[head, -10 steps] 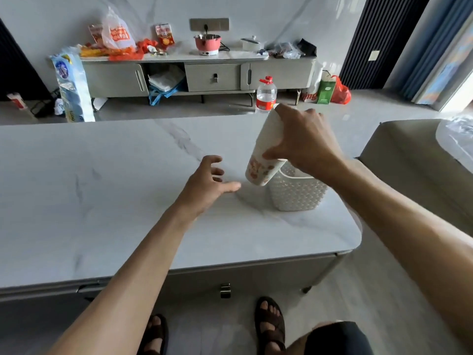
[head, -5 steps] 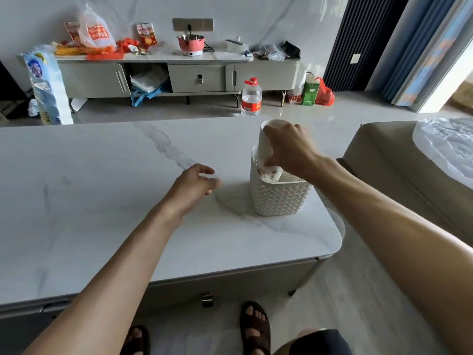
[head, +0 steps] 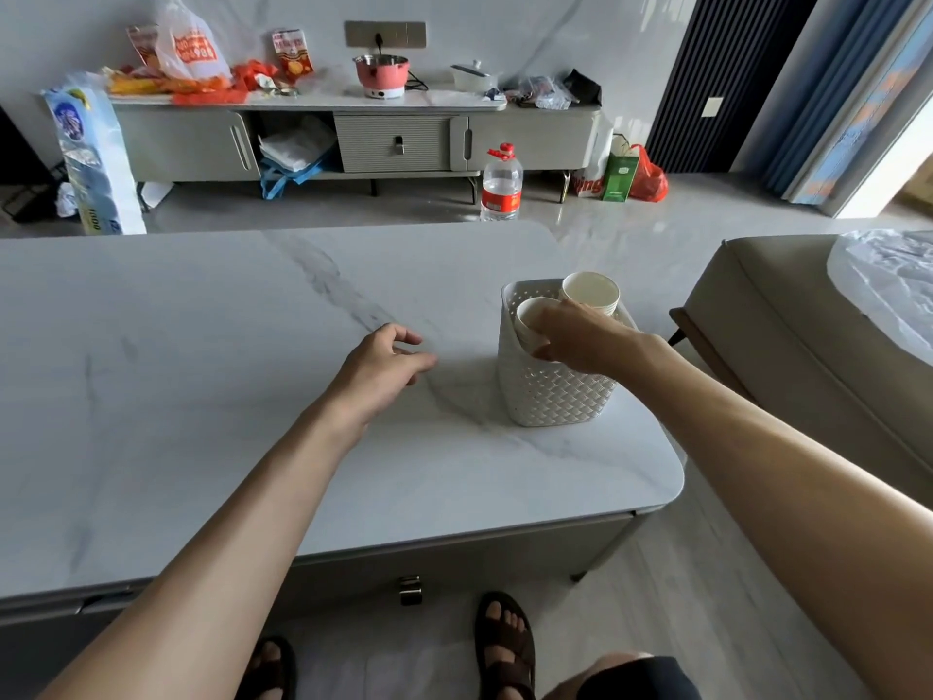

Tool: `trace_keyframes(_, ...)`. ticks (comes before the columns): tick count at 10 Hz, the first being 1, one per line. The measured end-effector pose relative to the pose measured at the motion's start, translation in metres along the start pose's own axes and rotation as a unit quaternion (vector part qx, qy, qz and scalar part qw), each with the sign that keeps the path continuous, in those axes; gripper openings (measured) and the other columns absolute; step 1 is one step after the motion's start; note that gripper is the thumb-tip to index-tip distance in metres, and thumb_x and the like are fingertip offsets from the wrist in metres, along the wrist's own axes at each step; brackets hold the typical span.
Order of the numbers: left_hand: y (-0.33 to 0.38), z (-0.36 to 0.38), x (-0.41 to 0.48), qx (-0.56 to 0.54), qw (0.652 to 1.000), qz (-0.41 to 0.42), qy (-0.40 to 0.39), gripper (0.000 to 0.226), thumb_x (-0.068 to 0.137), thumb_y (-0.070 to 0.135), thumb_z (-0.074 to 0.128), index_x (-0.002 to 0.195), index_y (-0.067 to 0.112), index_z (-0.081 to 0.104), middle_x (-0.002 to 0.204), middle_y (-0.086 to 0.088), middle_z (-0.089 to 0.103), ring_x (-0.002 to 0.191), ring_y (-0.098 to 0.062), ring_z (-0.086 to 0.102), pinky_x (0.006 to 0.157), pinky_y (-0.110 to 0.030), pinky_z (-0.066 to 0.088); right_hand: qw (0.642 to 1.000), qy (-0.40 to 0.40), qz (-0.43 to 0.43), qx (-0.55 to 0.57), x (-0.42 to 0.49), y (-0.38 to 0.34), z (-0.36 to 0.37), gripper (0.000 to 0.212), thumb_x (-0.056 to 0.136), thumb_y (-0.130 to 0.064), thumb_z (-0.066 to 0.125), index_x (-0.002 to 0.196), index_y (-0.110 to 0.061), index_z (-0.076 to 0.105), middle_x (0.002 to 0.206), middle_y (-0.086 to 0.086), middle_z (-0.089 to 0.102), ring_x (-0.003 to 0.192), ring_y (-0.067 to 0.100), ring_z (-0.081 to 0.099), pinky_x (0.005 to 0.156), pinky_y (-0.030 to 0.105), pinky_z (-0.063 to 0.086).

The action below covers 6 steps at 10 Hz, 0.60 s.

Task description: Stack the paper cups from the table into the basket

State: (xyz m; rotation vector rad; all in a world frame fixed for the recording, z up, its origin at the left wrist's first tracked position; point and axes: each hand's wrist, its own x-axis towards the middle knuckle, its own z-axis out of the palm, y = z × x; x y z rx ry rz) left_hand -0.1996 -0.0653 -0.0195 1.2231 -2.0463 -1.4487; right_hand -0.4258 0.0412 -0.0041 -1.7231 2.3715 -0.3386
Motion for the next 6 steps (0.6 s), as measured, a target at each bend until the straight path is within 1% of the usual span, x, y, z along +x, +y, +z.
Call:
trace_keyframes(1, 0.005, -0.002, -0.003, 0.006, 1.000, -0.002, -0.003, 0.030, 0.089, 0.027, 0.066, 0.116, 0.018, 0.060, 0.104, -0.003, 0.067, 0.095, -0.019, 0.067, 0.090, -0.035, 0.049, 1.000, -0.013, -0.010, 0.002, 0.002, -0.005, -0.009, 0.016, 0.073, -0.016, 0.061, 0.075, -0.018, 0.045, 0.075, 0.002, 0.042, 0.066, 0.016, 0.040, 0.059, 0.031, 0.039)
trace_keyframes(2, 0.016, -0.010, -0.015, 0.018, 1.000, 0.006, -0.006, 0.031, 0.088, 0.029, 0.065, 0.117, 0.019, 0.059, 0.106, -0.005, 0.067, 0.098, -0.021, 0.067, 0.095, -0.040, 0.049, 0.991, -0.094, 0.047, -0.081, -0.003, -0.016, -0.027, 0.020, 0.090, -0.023, 0.066, 0.109, -0.019, 0.065, 0.108, 0.006, 0.062, 0.095, 0.020, 0.054, 0.088, 0.032, 0.044)
trace_keyframes(3, 0.025, -0.016, -0.024, 0.028, 0.999, 0.012, -0.009, 0.032, 0.088, 0.029, 0.065, 0.118, 0.018, 0.059, 0.106, -0.008, 0.069, 0.099, -0.023, 0.067, 0.096, -0.043, 0.049, 0.995, -0.066, 0.039, -0.068, -0.009, -0.023, -0.042, 0.034, 0.090, -0.026, 0.067, 0.123, -0.019, 0.064, 0.120, 0.003, 0.065, 0.108, 0.023, 0.060, 0.096, 0.031, 0.046)
trace_keyframes(4, 0.044, -0.031, -0.043, 0.051, 0.998, 0.032, -0.010, 0.032, 0.089, 0.029, 0.065, 0.117, 0.017, 0.059, 0.104, -0.012, 0.070, 0.097, -0.025, 0.069, 0.093, -0.043, 0.050, 0.996, -0.047, 0.009, -0.080, -0.029, -0.050, -0.064, 0.026, 0.090, -0.033, 0.064, 0.116, -0.025, 0.065, 0.119, 0.000, 0.066, 0.105, 0.022, 0.061, 0.094, 0.040, 0.050)
trace_keyframes(5, 0.052, -0.045, -0.057, 0.082, 0.995, 0.051, -0.009, 0.031, 0.089, 0.030, 0.065, 0.116, 0.016, 0.060, 0.103, -0.012, 0.070, 0.093, -0.025, 0.070, 0.089, -0.041, 0.052, 0.994, -0.066, -0.023, -0.085, -0.037, -0.075, -0.069, 0.022, 0.091, -0.033, 0.064, 0.111, -0.023, 0.067, 0.116, 0.000, 0.066, 0.097, 0.016, 0.055, 0.089, 0.034, 0.048)
trace_keyframes(6, 0.060, -0.066, -0.068, 0.159, 0.985, 0.063, -0.008, 0.033, 0.089, 0.034, 0.064, 0.117, 0.018, 0.058, 0.101, -0.009, 0.069, 0.088, -0.020, 0.069, 0.085, -0.039, 0.053, 0.992, -0.086, -0.048, -0.083, -0.039, -0.116, -0.064, 0.018, 0.091, -0.031, 0.064, 0.106, -0.021, 0.068, 0.104, 0.002, 0.071, 0.084, 0.016, 0.061, 0.074, 0.029, 0.046)
